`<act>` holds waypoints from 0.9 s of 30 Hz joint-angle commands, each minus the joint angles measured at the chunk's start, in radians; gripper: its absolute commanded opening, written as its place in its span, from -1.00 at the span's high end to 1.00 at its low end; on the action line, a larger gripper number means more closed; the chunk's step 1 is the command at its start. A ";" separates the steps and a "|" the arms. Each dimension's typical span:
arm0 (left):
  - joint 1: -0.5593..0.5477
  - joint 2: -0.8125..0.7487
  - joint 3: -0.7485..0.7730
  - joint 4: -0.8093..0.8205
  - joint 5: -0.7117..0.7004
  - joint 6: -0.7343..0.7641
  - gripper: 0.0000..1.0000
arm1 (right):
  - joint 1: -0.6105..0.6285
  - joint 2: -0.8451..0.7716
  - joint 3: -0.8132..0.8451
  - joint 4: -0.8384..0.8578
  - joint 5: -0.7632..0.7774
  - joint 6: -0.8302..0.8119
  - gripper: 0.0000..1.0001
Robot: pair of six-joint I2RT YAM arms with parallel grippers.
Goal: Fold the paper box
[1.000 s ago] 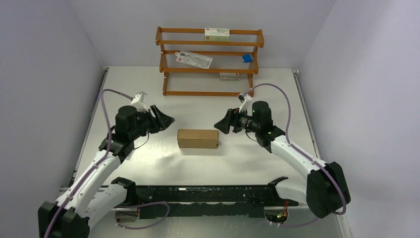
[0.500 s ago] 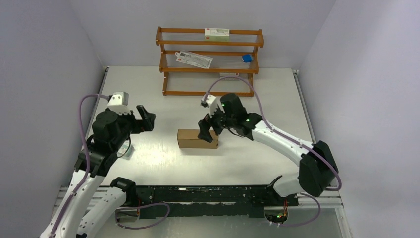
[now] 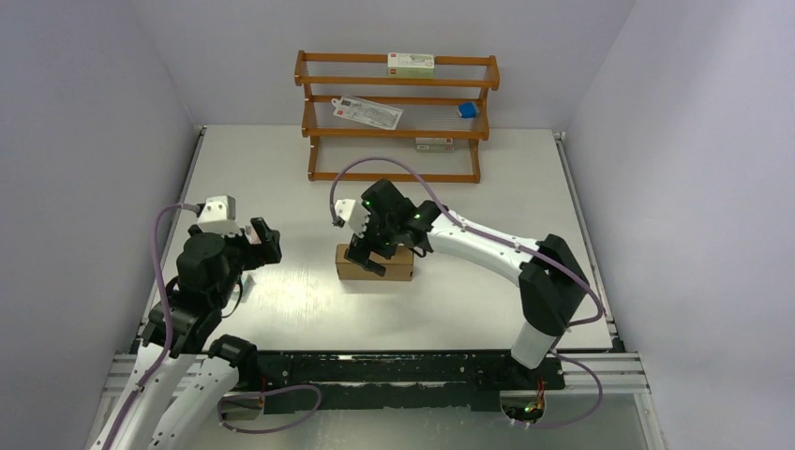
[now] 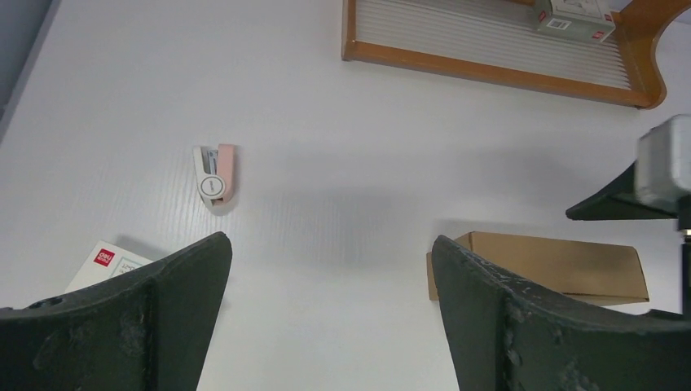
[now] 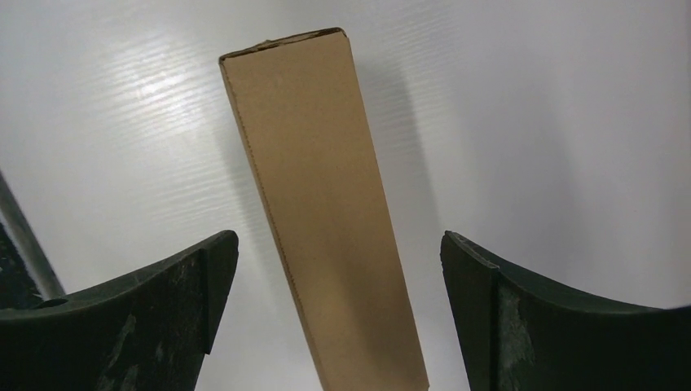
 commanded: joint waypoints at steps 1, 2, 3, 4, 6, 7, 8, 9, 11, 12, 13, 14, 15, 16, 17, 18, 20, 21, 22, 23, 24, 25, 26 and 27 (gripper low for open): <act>-0.020 -0.016 0.008 -0.012 -0.049 0.019 -0.95 | 0.021 0.060 0.058 -0.100 0.044 -0.081 -0.96; -0.022 -0.018 0.008 -0.012 -0.048 0.018 -0.95 | 0.024 0.073 0.065 -0.106 0.054 -0.083 -0.94; -0.023 -0.018 0.008 -0.012 -0.046 0.019 -0.95 | 0.025 0.088 0.072 -0.109 0.061 -0.087 -0.91; -0.024 -0.018 0.008 -0.012 -0.042 0.020 -0.95 | 0.025 0.104 0.085 -0.121 0.070 -0.092 -0.87; -0.025 -0.018 0.008 -0.011 -0.037 0.023 -0.95 | 0.026 0.136 0.115 -0.154 0.080 -0.103 -0.81; -0.026 -0.019 0.008 -0.011 -0.036 0.022 -0.95 | 0.026 0.151 0.130 -0.174 0.076 -0.106 -0.77; -0.027 -0.017 0.008 -0.011 -0.036 0.022 -0.95 | 0.028 0.161 0.142 -0.194 0.063 -0.111 -0.72; -0.027 -0.014 0.008 -0.011 -0.034 0.022 -0.95 | 0.031 0.167 0.149 -0.201 0.055 -0.115 -0.65; -0.027 -0.015 0.008 -0.009 -0.032 0.023 -0.95 | 0.041 0.169 0.148 -0.203 0.058 -0.122 -0.49; -0.027 -0.012 0.008 -0.009 -0.031 0.024 -0.95 | 0.047 0.168 0.145 -0.201 0.071 -0.122 -0.38; -0.027 -0.013 0.008 -0.009 -0.031 0.025 -0.95 | 0.051 0.167 0.143 -0.203 0.085 -0.120 -0.26; -0.027 -0.013 0.007 -0.009 -0.031 0.025 -0.95 | 0.055 0.165 0.143 -0.206 0.099 -0.118 -0.18; -0.027 -0.016 0.006 -0.008 -0.029 0.026 -0.95 | 0.060 0.161 0.142 -0.210 0.115 -0.117 -0.13; -0.027 -0.016 0.006 -0.008 -0.030 0.025 -0.95 | 0.066 0.153 0.140 -0.211 0.130 -0.117 -0.11; -0.027 -0.017 0.005 -0.008 -0.031 0.025 -0.95 | 0.076 0.143 0.136 -0.208 0.154 -0.118 -0.10; -0.027 -0.019 0.005 -0.008 -0.031 0.025 -0.95 | 0.087 0.133 0.132 -0.201 0.180 -0.120 -0.09; -0.027 -0.020 0.003 -0.008 -0.033 0.023 -0.95 | 0.115 0.110 0.121 -0.183 0.247 -0.128 -0.08; -0.027 -0.020 0.003 -0.009 -0.034 0.020 -0.95 | 0.127 0.101 0.112 -0.170 0.291 -0.135 -0.08; -0.026 -0.022 0.004 -0.010 -0.037 0.018 -0.95 | 0.141 0.089 0.098 -0.147 0.345 -0.143 -0.07; -0.027 -0.022 0.005 -0.011 -0.040 0.017 -0.95 | 0.157 0.079 0.082 -0.112 0.418 -0.154 -0.06; -0.027 -0.023 0.005 -0.012 -0.042 0.015 -0.95 | 0.174 0.068 0.061 -0.082 0.473 -0.166 -0.06; -0.027 -0.024 0.004 -0.012 -0.044 0.014 -0.95 | 0.201 0.060 0.037 -0.041 0.534 -0.179 -0.05; -0.027 -0.026 0.003 -0.012 -0.045 0.014 -0.95 | 0.219 0.051 0.010 0.002 0.592 -0.195 -0.04; -0.027 -0.027 0.003 -0.012 -0.045 0.014 -0.95 | 0.238 0.041 -0.024 0.055 0.644 -0.212 -0.04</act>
